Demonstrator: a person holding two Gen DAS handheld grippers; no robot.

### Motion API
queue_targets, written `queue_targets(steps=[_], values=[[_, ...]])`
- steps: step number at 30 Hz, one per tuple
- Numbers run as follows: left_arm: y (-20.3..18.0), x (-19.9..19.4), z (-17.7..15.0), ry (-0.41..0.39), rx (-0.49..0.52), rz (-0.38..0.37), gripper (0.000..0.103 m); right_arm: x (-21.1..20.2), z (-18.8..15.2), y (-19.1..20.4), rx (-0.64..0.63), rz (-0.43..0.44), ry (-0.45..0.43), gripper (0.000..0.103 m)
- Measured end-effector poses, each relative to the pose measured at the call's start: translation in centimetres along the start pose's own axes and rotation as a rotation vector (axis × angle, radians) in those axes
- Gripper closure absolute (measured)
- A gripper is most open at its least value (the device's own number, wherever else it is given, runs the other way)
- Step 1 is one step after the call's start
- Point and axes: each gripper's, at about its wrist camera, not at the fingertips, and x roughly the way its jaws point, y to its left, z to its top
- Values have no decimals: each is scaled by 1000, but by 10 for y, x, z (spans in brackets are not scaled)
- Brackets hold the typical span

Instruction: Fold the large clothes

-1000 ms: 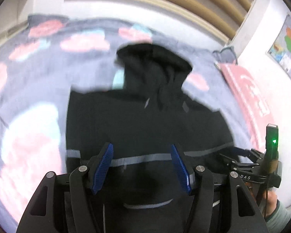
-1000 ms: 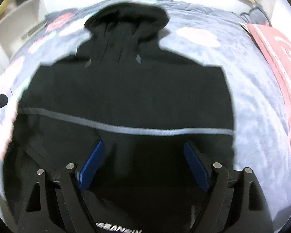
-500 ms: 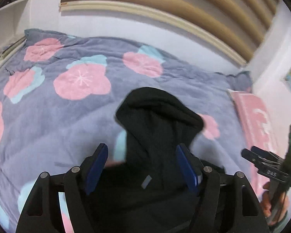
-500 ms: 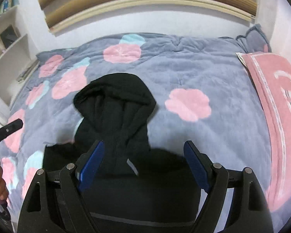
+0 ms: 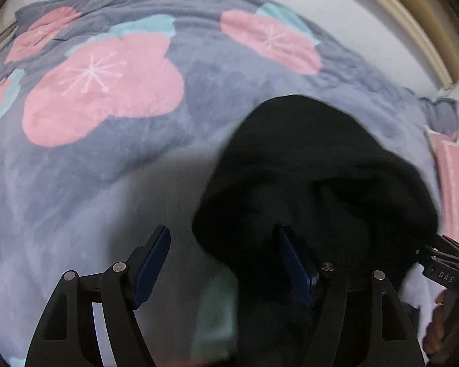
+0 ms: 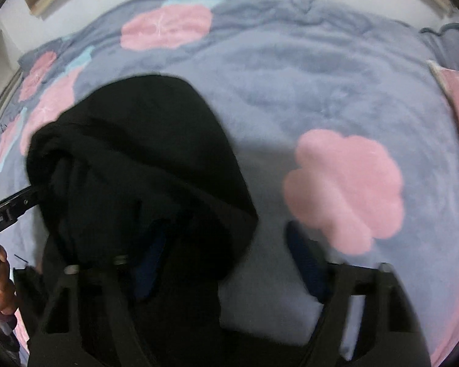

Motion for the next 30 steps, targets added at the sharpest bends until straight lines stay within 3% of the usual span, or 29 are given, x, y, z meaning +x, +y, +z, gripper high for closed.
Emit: queue_targets(steps=[1, 2, 3, 4, 7, 9, 10, 12, 13, 15, 18, 21, 23, 28, 30], values=[[3, 7, 3, -2, -6, 19, 58, 10, 4, 2, -13, 3, 25, 77], [8, 12, 7, 7, -14, 7, 92, 16, 7, 1, -12, -7, 34, 91], [16, 8, 11, 1, -47, -34, 92, 14, 10, -2, 1, -25, 18, 92], [27, -8, 15, -56, -89, -103, 94, -2, 16, -16, 58, -12, -45, 93], [46, -57, 14, -158, -116, -306, 94, -46, 19, -44, 154, 122, -168, 93], [47, -75, 7, -189, -78, -351, 94, -55, 15, -41, 109, 109, -200, 93], [49, -70, 3, -165, -77, -351, 93, -52, 13, -37, 82, 87, -203, 94], [61, -29, -5, -40, -113, -307, 91, -30, 11, -40, 90, 84, -162, 94], [68, 0, -10, 49, -144, -287, 91, -9, 8, -48, 125, 89, -117, 90], [77, 38, -20, 142, -172, -287, 90, 34, -1, -57, 154, 98, -10, 87], [79, 38, -18, 138, -173, -318, 89, 48, -9, -63, 152, 134, 5, 84], [71, 16, -17, 99, -70, -280, 78, 32, -9, -63, 96, 128, 16, 71], [69, -1, -18, 80, -2, -221, 47, 19, -14, -62, 33, 84, 14, 57], [83, -58, -29, 23, 54, -196, 44, -27, -36, -56, -83, 77, 22, 54], [87, -79, -24, -28, 66, -226, 44, -44, -42, -49, -138, 63, 8, 50]])
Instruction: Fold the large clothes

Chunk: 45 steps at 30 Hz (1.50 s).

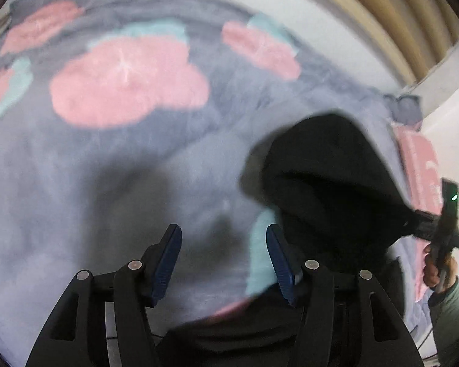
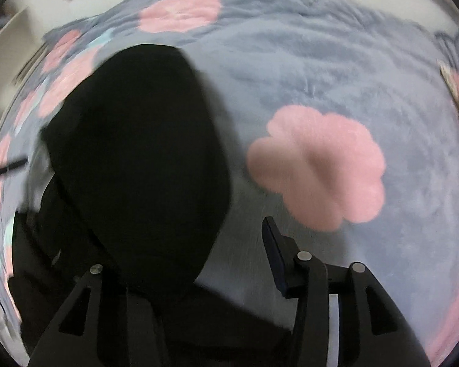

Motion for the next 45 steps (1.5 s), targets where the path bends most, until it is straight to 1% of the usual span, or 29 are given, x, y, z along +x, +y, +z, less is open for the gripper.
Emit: queue_targets(steps=[3, 5, 7, 8, 9, 10, 11, 12, 14, 16, 17, 18, 19, 21, 22, 23, 24, 26, 27, 28, 30, 32, 33, 35, 37, 40, 41, 43, 45], values=[[-23, -20, 21, -74, 28, -69, 44, -14, 2, 9, -42, -13, -15, 48], [-45, -20, 37, -104, 66, -121, 44, -14, 6, 17, -40, -24, -20, 44], [-66, -9, 52, -114, 93, -133, 44, -7, 15, 17, -1, -22, -14, 40], [-76, 3, 59, -98, 104, -140, 44, -5, 18, 15, 13, -1, -11, 35], [-86, 17, 65, -75, 113, -153, 44, -2, 22, 18, 35, 46, -11, 31], [-92, 28, 68, -58, 109, -166, 44, 0, 21, 25, 45, 73, -8, 14], [-96, 46, 71, -23, 94, -198, 44, 3, 22, 30, 51, 107, -2, 7], [-99, 64, 71, 24, 85, -207, 44, 6, 22, 38, 46, 94, -11, 7], [-100, 101, 58, 123, 90, -137, 44, 1, 20, 45, 32, 21, -54, 8], [-96, 138, 35, 255, 119, -56, 45, -23, 17, 42, 68, -15, -145, 8], [-95, 143, 24, 247, 149, -35, 45, -33, 17, 41, 83, -15, -183, 8], [-97, 137, 18, 203, 183, -31, 44, -52, 16, 37, 103, -7, -254, 8], [-99, 134, 16, 197, 194, -22, 44, -64, 16, 36, 118, -4, -296, 8], [-100, 127, 17, 185, 177, -13, 44, -74, 20, 35, 140, 23, -333, 23], [-99, 123, 17, 170, 170, -16, 44, -71, 22, 36, 151, 46, -321, 37], [-99, 119, 17, 158, 166, -18, 44, -63, 25, 36, 157, 61, -295, 40], [-99, 115, 16, 148, 164, -20, 44, -50, 25, 39, 156, 70, -254, 41], [-97, 109, 13, 134, 159, -27, 44, -21, 20, 44, 146, 46, -180, 43], [-94, 108, 11, 138, 156, -29, 44, -3, 17, 46, 141, 49, -123, 43], [-90, 110, 9, 151, 148, -33, 45, 24, 13, 45, 139, 53, -43, 43], [-83, 118, 7, 186, 136, -50, 45, 63, 7, 38, 154, 58, 59, 44], [-82, 119, 9, 191, 136, -50, 45, 72, 11, 30, 182, 86, 69, 43], [-84, 116, 11, 191, 147, -45, 45, 70, 17, 27, 189, 97, 84, 43], [-89, 110, 14, 176, 180, -53, 44, 57, 23, 25, 163, 106, 82, 42], [-92, 95, 20, 168, 220, -102, 44, 38, 27, 18, 139, 130, 50, 40], [-87, 66, 40, 115, 226, -215, 44, 11, 38, -1, 149, 160, -16, 27], [-84, 60, 48, 96, 219, -231, 40, 4, 45, -10, 151, 164, -42, 26], [-78, 57, 67, 66, 205, -229, 32, 0, 58, -21, 147, 160, -57, 26], [-72, 64, 84, 75, 198, -215, 31, 2, 73, -29, 136, 181, -60, 26]])
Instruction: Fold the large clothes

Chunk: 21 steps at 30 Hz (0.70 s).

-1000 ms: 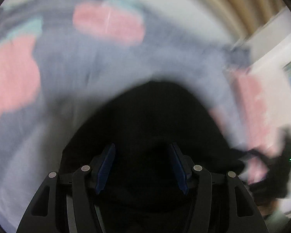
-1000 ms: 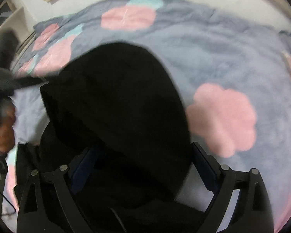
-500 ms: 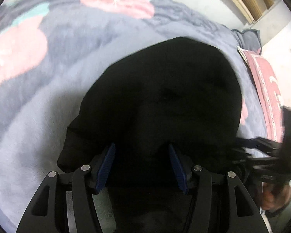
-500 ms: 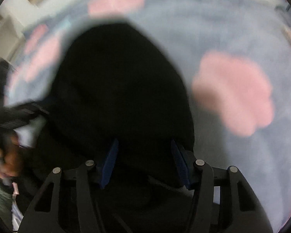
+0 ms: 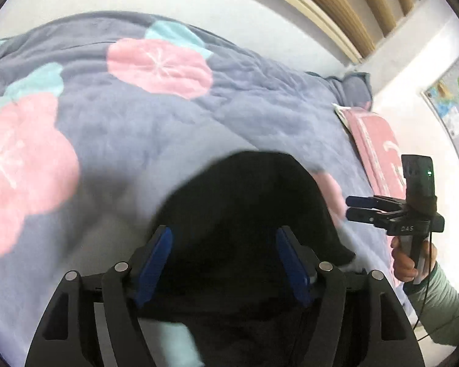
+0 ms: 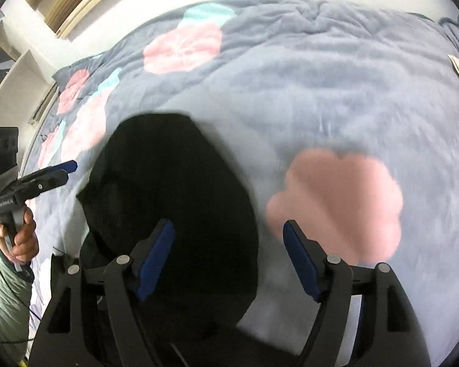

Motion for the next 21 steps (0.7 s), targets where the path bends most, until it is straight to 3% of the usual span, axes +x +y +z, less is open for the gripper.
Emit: queue_targets(steps=[5, 9, 12, 13, 14, 15, 17, 21], values=[[22, 36, 15, 98, -58, -56, 31, 33, 28, -8, -17, 98, 71, 26], [35, 80, 18, 202, -89, -172, 31, 63, 33, -2, -40, 118, 128, 26], [44, 101, 17, 229, -131, -165, 32, 89, 37, 2, -54, 153, 179, 26], [45, 102, 16, 219, -131, -170, 38, 95, 36, 5, -67, 159, 189, 36], [41, 99, 14, 206, -112, -174, 67, 97, 34, 14, -110, 157, 187, 55], [34, 93, 10, 198, -73, -190, 79, 95, 30, 22, -142, 149, 178, 60], [20, 71, 2, 153, -1, -202, 84, 78, 23, 41, -216, 126, 133, 77], [-18, 8, -19, 63, 116, -239, 86, 19, 0, 73, -326, 90, 12, 82]])
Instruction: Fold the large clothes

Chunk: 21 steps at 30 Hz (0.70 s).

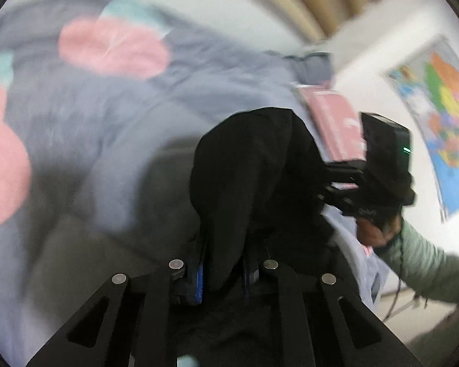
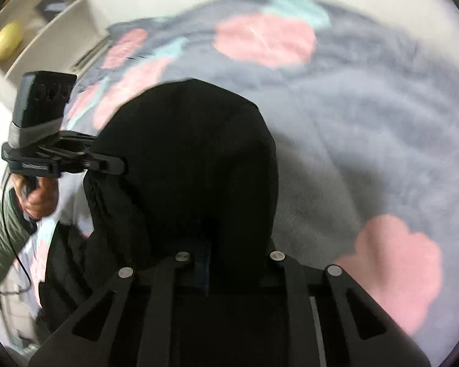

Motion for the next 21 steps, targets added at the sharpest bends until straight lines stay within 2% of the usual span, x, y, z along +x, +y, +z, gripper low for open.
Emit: queue_targets(steps=[6, 12, 16, 21], values=[[-88, -79, -57, -62, 145, 38, 86, -78, -33, 72, -114, -62, -100, 82], [-140, -126, -121, -63, 176, 66, 86, -140, -94, 151, -207, -122, -151, 82], [-159, -128, -170, -25, 171, 132, 86, -151, -146, 195, -273, -189, -136, 82], [-162, -103, -239, 63, 102, 179, 85, -118, -222, 228, -321, -223, -30, 82]])
